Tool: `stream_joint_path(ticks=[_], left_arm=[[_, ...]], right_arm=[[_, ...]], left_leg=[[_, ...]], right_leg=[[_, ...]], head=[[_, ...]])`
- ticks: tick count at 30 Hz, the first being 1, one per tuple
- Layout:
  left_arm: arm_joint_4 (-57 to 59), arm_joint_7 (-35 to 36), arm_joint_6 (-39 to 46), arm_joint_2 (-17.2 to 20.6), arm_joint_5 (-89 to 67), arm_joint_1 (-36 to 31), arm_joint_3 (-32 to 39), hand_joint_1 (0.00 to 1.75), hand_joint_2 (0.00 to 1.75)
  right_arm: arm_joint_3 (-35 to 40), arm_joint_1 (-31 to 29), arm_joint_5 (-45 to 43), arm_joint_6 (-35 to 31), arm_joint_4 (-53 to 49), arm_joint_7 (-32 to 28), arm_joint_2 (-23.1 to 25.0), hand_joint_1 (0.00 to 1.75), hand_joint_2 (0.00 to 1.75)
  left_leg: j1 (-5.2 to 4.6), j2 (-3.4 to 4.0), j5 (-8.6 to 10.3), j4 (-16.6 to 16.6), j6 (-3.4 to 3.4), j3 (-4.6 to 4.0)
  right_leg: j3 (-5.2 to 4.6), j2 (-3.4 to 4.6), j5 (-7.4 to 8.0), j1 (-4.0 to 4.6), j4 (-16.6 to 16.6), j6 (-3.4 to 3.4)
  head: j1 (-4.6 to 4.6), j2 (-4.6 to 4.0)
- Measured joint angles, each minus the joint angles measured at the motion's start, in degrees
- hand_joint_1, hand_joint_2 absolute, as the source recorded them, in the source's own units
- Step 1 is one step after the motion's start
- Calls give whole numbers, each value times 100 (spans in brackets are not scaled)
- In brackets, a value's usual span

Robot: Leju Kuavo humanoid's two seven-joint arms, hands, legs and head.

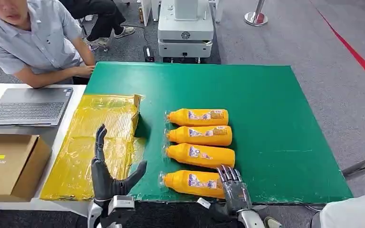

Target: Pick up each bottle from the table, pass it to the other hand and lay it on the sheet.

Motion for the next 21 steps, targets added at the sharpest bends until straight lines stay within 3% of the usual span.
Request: stream_joint_path(ticks=[1, 21], left_arm=[[17, -2, 2, 0, 9, -7, -2, 0, 175], [267, -127, 2, -4, 195, -155, -59, 0, 175]], right_arm=[[-2, -6, -28, 4, 15, -24, -2, 175, 175], [7, -209, -660, 420, 312, -367, -94, 175, 175]], left_leg=[[0, 0, 0, 0, 0, 0], [0, 0, 0, 0, 0, 0]], right_leg=[[0, 0, 0, 0, 0, 0], [0, 0, 0, 0, 0, 0]], head=[[-4, 0], [11, 0]])
